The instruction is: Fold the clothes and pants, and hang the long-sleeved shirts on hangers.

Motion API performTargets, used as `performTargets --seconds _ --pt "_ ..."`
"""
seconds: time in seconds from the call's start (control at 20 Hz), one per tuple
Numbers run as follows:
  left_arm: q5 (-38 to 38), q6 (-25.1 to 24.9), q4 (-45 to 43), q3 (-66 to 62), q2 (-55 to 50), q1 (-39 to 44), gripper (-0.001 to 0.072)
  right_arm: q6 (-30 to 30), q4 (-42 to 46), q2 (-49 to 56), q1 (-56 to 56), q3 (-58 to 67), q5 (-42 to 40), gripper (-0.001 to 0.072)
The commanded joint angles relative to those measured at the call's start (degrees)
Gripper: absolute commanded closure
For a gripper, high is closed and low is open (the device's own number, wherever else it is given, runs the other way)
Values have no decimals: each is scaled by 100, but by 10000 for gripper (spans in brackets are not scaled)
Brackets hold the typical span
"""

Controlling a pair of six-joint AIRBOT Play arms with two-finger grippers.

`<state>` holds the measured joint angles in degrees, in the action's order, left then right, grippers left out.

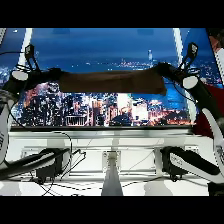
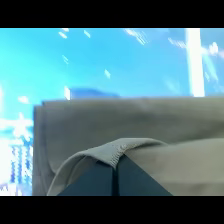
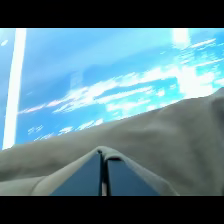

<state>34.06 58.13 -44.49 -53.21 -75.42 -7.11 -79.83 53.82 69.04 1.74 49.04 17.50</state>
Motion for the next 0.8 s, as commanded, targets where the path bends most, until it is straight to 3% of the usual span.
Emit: performTargets --seconds 0.0,0.05,0.1,0.15,0.2,0.45,0.6,0.75 --pt "-590 20 240 7 -382 35 687 -72 -24 811 -66 387 -490 628" --pt "-579 20 258 7 -503 35 684 -72 -33 957 -66 457 -509 461" --pt "-568 20 258 7 -603 35 576 -70 -31 1071 -66 507 -496 302" --pt "-501 20 258 7 -671 33 176 -68 -20 1126 -66 511 -479 251" --pt "-470 39 258 7 -693 15 16 -63 55 1132 -68 514 -417 250" --pt "-155 490 256 0 -713 -570 5 9 129 1139 -496 549 592 251" --pt "605 205 254 -7 -896 -813 5 1084 168 1150 -693 826 2081 220" --pt "909 74 258 -9 -1231 -632 5 1394 85 1150 -680 1167 2894 58"
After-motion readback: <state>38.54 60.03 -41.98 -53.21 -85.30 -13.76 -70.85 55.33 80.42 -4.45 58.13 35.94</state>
